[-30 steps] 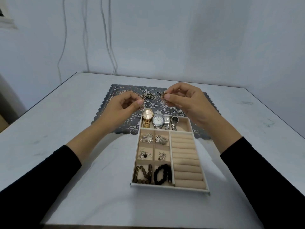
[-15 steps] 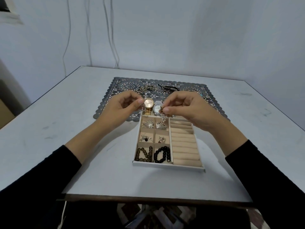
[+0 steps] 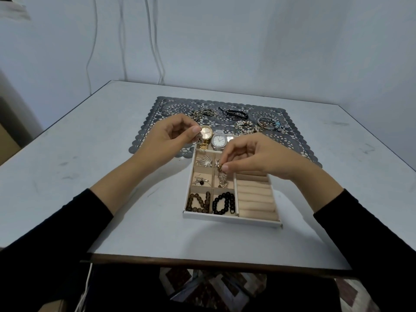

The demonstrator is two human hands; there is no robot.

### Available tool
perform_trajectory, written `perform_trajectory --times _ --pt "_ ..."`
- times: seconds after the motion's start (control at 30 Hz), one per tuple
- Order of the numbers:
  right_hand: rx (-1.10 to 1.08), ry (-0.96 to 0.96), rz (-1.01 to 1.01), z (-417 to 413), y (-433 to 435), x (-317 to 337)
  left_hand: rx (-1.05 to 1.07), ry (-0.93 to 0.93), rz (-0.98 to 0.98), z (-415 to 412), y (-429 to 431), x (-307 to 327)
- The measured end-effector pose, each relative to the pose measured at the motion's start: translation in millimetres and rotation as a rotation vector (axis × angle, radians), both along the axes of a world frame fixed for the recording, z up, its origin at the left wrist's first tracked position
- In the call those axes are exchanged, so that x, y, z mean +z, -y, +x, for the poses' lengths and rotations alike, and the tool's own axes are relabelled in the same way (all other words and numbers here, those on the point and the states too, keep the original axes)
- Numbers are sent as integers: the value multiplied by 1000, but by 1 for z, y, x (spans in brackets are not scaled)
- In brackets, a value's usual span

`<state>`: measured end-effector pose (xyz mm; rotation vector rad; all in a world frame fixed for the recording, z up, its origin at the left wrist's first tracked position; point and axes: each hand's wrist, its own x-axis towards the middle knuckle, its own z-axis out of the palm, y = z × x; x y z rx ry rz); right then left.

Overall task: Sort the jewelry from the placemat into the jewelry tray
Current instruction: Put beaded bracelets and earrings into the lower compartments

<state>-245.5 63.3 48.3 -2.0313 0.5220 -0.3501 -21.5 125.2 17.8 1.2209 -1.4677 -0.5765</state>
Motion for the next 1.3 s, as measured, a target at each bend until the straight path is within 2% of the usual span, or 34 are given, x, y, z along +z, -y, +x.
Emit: perform_trajectory --times 0.17,0.53,0.97,1.13,1.3 --pt "23 -101 -70 3 -2 1 2 24 4 1 -1 -1" --pt "30 -225 -371 4 -2 0 0 49 28 2 -1 -2" --pt "33 -273 -507 9 -10 -2 -4 42 32 -3 -4 0" --pt "-7 -157 -370 -2 -6 -1 9 63 37 -3 -5 -1" --pt "-235 75 -279 -19 4 -12 -6 69 37 -6 -6 -1"
